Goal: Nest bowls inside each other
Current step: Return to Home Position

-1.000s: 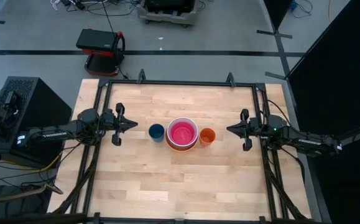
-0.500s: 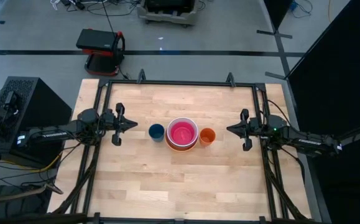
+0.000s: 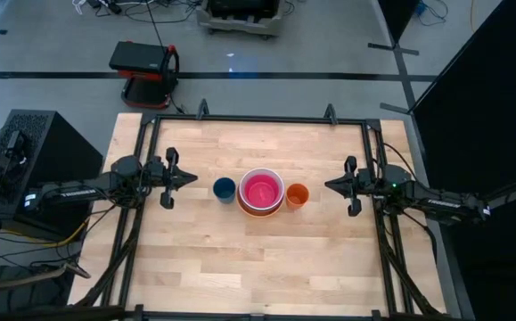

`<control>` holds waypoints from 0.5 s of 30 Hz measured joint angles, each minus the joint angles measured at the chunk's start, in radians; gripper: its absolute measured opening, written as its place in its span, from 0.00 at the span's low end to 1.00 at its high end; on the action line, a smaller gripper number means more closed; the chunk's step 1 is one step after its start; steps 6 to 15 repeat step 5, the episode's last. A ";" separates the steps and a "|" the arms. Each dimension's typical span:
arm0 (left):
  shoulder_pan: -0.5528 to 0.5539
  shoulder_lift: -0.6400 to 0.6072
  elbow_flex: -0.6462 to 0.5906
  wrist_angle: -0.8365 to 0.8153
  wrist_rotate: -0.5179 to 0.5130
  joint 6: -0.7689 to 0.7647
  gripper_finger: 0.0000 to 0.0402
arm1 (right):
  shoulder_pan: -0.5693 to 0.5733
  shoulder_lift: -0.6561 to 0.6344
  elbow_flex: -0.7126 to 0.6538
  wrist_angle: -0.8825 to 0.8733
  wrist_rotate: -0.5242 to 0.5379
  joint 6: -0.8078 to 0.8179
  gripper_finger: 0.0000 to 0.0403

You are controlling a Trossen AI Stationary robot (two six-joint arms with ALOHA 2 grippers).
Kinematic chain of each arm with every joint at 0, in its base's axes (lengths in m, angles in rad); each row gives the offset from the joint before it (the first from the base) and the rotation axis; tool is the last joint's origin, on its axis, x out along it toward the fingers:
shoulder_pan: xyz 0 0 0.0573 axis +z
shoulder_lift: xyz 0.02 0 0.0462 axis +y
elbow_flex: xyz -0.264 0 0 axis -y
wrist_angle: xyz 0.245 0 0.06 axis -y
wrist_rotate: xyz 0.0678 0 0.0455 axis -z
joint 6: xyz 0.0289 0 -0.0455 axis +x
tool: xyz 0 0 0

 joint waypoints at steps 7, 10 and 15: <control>0.000 0.000 0.000 0.000 0.000 0.000 0.01 | 0.000 0.000 0.000 0.000 0.000 0.000 0.00; 0.000 0.000 0.000 0.000 0.000 0.000 0.01 | 0.000 0.000 0.000 0.000 0.000 0.000 0.00; 0.000 0.000 0.000 0.000 0.000 0.000 0.01 | 0.000 0.000 0.000 0.000 0.000 0.000 0.00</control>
